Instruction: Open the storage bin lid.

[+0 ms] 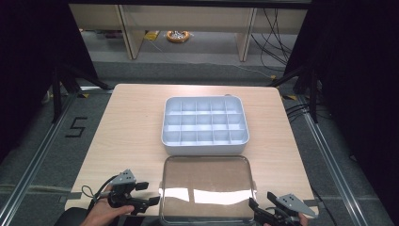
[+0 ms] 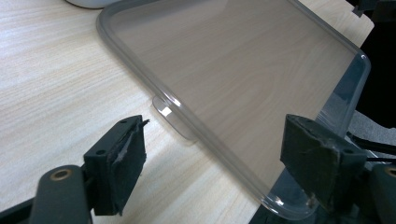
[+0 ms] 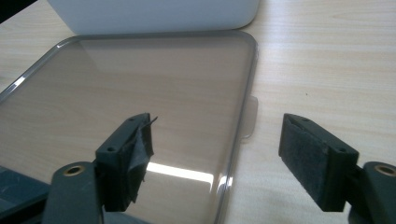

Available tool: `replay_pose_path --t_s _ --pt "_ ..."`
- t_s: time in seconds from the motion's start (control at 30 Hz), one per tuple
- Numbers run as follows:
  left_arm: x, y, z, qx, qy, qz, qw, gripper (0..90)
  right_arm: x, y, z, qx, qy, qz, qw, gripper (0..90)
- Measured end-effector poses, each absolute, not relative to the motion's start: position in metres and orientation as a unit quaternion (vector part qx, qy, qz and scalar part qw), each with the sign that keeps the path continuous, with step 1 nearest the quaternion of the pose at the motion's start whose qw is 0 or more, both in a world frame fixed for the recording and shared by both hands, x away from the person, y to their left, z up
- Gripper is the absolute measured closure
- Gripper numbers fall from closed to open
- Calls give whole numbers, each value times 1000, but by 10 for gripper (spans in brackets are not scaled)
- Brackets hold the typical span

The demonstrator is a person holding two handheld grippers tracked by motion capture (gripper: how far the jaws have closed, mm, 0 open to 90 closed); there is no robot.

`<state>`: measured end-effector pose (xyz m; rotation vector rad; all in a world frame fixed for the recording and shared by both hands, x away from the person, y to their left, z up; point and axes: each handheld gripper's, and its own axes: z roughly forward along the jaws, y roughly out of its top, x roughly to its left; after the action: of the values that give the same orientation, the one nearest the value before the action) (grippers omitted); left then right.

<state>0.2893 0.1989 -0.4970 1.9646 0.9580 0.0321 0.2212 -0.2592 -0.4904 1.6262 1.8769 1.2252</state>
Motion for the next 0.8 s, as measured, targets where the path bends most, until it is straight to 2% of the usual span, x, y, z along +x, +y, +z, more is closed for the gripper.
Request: replay_pose_path --t_s 0.37,0.57,0.63,0.67,0.8 --pt "284 204 -498 791 400 12 464 226 213 -264 -491 565 672 437 197 234" --pt "281 207 -498 791 399 11 465 227 207 -260 -491 585 654 448 170 233" --pt "280 207 -498 792 403 16 458 227 206 -262 -491 580 656 451 173 233" --pt "280 206 -498 791 403 16 460 227 207 -264 -492 572 662 445 190 233" --pt "280 206 -498 791 398 10 465 229 207 -267 -494 571 663 447 189 238"
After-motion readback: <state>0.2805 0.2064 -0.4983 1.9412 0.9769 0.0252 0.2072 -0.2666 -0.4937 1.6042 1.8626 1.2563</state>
